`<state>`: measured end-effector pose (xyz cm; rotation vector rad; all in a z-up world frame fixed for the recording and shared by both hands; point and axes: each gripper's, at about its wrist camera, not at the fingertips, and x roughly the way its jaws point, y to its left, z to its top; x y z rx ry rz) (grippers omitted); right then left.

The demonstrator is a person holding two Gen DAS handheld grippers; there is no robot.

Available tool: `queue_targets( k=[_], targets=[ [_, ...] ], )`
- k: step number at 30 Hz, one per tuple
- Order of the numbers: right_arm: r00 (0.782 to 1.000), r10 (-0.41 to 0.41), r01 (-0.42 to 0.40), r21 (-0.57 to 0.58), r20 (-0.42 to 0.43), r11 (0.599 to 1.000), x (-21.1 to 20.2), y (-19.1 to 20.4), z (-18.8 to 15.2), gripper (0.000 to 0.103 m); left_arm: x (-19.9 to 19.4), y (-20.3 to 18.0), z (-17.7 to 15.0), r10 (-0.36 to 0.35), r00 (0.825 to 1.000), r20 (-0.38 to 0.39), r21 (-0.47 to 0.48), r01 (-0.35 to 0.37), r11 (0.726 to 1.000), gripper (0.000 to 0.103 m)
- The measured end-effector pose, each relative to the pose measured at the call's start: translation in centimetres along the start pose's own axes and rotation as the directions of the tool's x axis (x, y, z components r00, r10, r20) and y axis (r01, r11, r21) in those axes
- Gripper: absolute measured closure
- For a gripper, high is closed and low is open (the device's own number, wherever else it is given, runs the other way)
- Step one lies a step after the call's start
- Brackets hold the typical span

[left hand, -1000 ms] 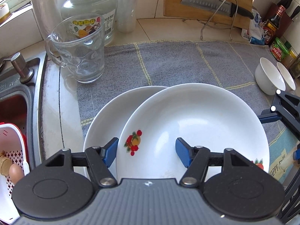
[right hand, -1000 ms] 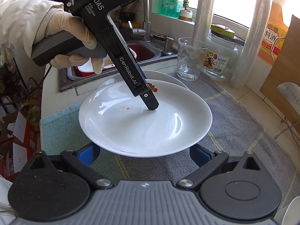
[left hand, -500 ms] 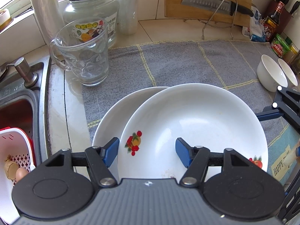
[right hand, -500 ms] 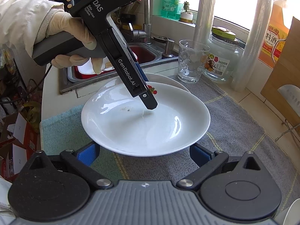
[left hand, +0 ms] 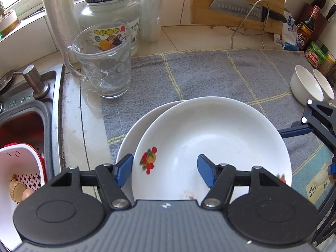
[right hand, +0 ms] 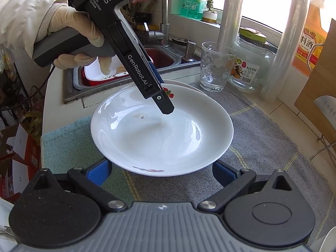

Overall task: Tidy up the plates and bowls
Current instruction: 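Lower the plate onto the stack and open the left tool, then move the right tool to a pink-flowered white bowl and close on its rim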

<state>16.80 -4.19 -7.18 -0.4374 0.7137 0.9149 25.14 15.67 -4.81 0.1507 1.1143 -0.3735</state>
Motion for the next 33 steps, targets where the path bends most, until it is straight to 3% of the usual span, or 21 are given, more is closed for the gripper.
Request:
queue_targets(
  k=[10,16,25,33],
  targets=[
    [1.0,-0.01,0.01,0.0,-0.004,1.0,0.2,0.2,0.0,0.0,-0.6,0.1,0.1,0.012,1.0,0.016,0.009,-0.012,1.0,0.036],
    [1.0,-0.021,0.022,0.01,-0.004,1.0,-0.1,0.2,-0.2,0.0,-1.3,-0.2,-0.2,0.075,0.996,0.047,0.034,-0.077,0.996,0.027],
    [0.997,-0.08,0.078,0.083,0.023,0.993,-2.6,-0.5,-1.9,0.0,-3.1,-2.6,-0.5,0.106,0.982,0.155,0.047,-0.115,0.992,0.021],
    [0.985,-0.163,0.15,0.193,0.057,0.97,-5.7,-1.4,-4.2,0.0,-5.2,-8.2,-2.1,0.076,0.952,0.296,0.074,-0.102,0.992,0.012]
  ],
)
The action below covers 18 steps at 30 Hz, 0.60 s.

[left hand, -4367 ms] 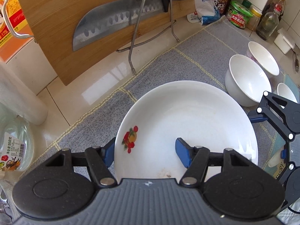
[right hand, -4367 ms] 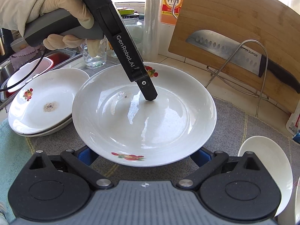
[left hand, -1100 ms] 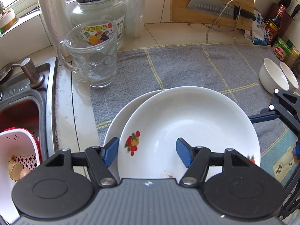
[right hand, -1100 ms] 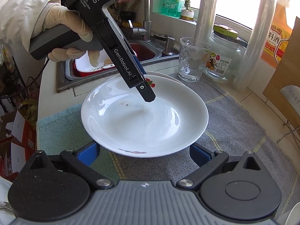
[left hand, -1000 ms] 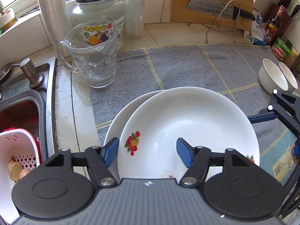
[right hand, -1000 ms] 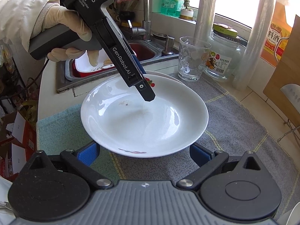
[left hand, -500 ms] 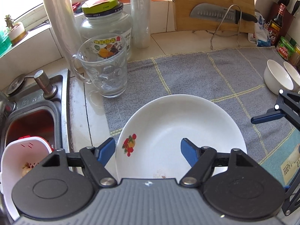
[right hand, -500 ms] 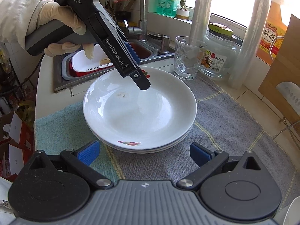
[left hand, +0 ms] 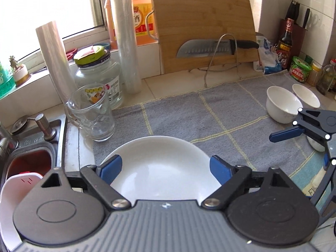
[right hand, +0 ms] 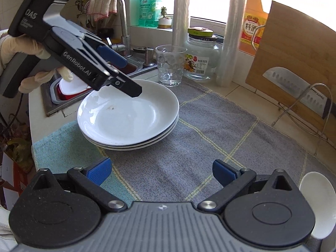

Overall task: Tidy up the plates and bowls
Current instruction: 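Move the right tool to a pink-flowered white bowl and close on its rim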

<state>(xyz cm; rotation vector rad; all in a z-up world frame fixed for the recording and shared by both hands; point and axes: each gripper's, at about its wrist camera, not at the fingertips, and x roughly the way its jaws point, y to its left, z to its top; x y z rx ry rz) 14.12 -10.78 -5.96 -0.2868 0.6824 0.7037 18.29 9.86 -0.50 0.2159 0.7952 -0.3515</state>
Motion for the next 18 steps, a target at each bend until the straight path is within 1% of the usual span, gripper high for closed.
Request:
queue_targets(
  k=[4,10,13,15,18],
  targets=[
    [0.998,-0.065,0.063,0.069,0.025,0.996,-2.0,-1.3,-1.2,0.0,-0.1,-3.2,-0.7,-0.022,1.0,0.021,-0.031,0.023,0.999,0.012],
    [0.984,-0.176,0.168,0.162,0.035,0.972,-5.7,-3.4,-3.9,0.0,0.8,-7.7,-1.1,-0.078,0.995,0.066,-0.041,0.081,0.996,0.012],
    [0.972,-0.23,0.218,0.208,0.036,0.953,-7.6,-4.3,-5.4,0.0,1.5,-10.5,-1.2,-0.116,0.99,0.077,-0.021,0.118,0.993,0.012],
    [0.963,-0.268,0.254,0.244,0.029,0.936,-8.8,-5.1,-6.4,0.0,2.1,-12.2,-1.3,-0.159,0.985,0.071,-0.004,0.159,0.987,0.012],
    [0.948,-0.318,0.3,0.291,0.017,0.909,-10.5,-6.2,-8.1,0.0,2.8,-15.1,-1.3,-0.218,0.974,0.055,0.051,0.216,0.975,0.012]
  ],
)
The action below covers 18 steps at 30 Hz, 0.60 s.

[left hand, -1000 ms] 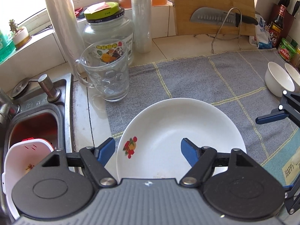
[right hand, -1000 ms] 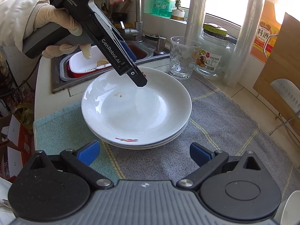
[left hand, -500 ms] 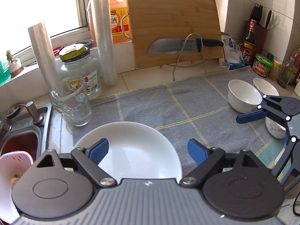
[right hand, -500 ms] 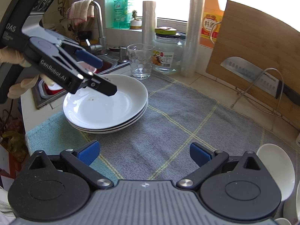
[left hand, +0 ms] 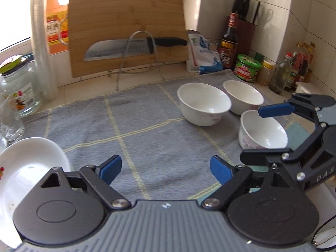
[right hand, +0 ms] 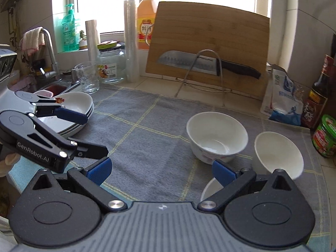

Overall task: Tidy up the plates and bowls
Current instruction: 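Move the right tool to a pink-flowered white bowl and close on its rim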

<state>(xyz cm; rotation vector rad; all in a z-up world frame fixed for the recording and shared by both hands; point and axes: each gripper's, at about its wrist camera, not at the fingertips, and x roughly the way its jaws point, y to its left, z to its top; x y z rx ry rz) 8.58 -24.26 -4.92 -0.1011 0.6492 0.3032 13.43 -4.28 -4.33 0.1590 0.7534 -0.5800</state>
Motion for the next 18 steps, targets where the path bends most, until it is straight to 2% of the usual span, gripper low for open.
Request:
queue_targets(
  k=[4,9,13,18],
  targets=[
    [0.997,-0.071,0.071,0.049,-0.001,0.996,-1.4,-2.4,-1.3,0.0,1.7,-3.8,-0.1,-0.076,0.997,-0.022,0.087,0.077,0.993,0.012],
    [0.993,-0.115,0.115,0.146,-0.012,0.983,-2.6,-5.7,-3.3,0.0,3.3,-8.4,-0.4,-0.118,0.993,-0.023,0.206,0.12,0.971,0.012],
    [0.993,-0.112,0.115,0.202,-0.026,0.973,-2.7,-7.8,-4.5,0.0,4.7,-11.6,-1.0,-0.118,0.993,-0.013,0.297,0.116,0.948,0.012],
    [0.996,-0.08,0.086,0.24,-0.035,0.967,-2.3,-9.8,-5.3,0.0,6.1,-13.6,-1.1,-0.121,0.993,0.012,0.314,0.111,0.943,0.012]
  ],
)
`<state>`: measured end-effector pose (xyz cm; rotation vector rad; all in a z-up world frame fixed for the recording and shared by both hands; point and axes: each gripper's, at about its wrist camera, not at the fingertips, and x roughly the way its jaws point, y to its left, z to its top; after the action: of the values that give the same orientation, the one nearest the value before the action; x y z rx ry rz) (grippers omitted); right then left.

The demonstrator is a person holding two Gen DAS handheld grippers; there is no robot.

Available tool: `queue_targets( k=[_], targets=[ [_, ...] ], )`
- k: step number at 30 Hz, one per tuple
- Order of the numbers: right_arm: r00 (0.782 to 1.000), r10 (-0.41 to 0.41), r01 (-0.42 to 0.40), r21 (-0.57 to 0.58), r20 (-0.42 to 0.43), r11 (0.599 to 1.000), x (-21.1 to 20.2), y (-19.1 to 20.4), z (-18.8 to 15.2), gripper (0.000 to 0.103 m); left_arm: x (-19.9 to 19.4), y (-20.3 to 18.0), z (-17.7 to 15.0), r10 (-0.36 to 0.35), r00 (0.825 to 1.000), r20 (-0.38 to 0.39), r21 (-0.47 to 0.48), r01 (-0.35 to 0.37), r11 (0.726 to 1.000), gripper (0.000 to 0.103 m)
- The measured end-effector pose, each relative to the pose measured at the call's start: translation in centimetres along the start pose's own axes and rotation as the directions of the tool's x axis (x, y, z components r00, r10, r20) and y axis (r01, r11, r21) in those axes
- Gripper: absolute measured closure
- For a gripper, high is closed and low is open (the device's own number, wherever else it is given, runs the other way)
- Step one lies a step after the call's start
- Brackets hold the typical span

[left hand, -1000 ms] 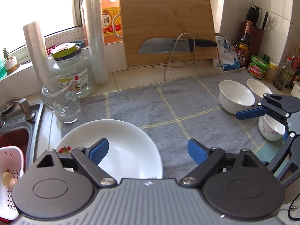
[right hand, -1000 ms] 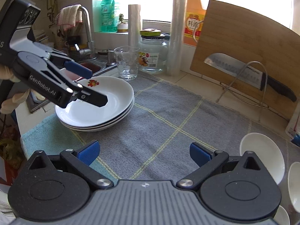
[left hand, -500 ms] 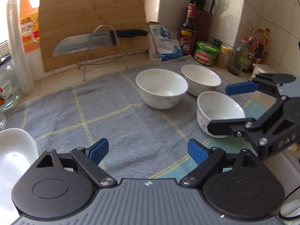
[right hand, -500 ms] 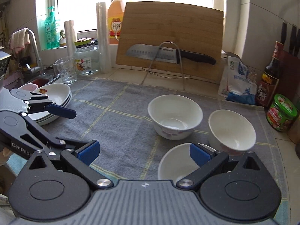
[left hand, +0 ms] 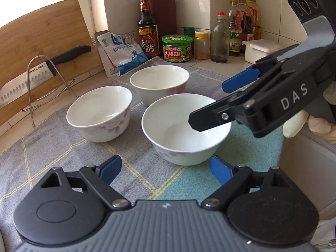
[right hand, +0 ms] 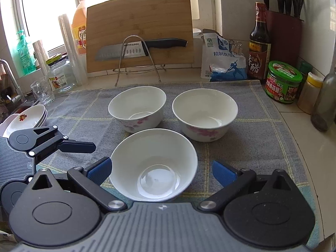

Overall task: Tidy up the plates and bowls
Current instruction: 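Move the right tool to a pink-flowered white bowl and close on its rim, then lift and carry the bowl with the right tool toward the printed mat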

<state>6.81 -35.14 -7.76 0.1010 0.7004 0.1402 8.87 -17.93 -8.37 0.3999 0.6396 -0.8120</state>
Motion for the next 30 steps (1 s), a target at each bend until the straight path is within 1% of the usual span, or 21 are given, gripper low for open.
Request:
queue_targets(
  k=[5,8,10,14,17,24,30],
  targets=[
    [0.998,0.057,-0.056,0.033,-0.03,0.998,0.9,-1.5,0.2,0.002,1.3,-1.1,0.4,-0.012,1.0,0.012,0.009,0.012,1.0,0.013],
    [0.995,0.086,-0.084,0.037,-0.049,0.996,1.5,-2.0,0.5,0.008,1.8,-1.5,0.4,-0.004,1.0,0.019,0.013,0.004,1.0,0.013],
    [0.992,0.106,-0.104,0.037,-0.067,0.994,1.9,-2.3,0.7,0.014,1.9,-1.7,0.4,0.002,1.0,0.023,0.011,-0.002,1.0,0.014],
    [0.982,0.16,-0.157,0.035,-0.102,0.987,2.8,-2.6,1.0,0.021,2.0,-1.9,0.4,0.001,0.999,0.034,0.024,-0.001,1.0,0.018],
    [0.976,0.182,-0.18,0.027,-0.119,0.983,3.3,-2.7,1.1,0.026,2.1,-2.2,0.4,0.006,0.999,0.042,0.041,-0.007,0.999,0.02],
    [0.974,0.189,-0.185,0.041,-0.127,0.982,3.6,-2.9,1.5,0.028,2.2,-2.3,0.5,0.005,0.999,0.046,0.04,-0.007,0.999,0.02],
    [0.975,0.173,-0.167,0.05,-0.139,0.985,3.6,-2.8,1.8,0.028,2.2,-2.1,0.6,-0.007,0.999,0.046,0.036,0.006,0.999,0.02]
  ],
)
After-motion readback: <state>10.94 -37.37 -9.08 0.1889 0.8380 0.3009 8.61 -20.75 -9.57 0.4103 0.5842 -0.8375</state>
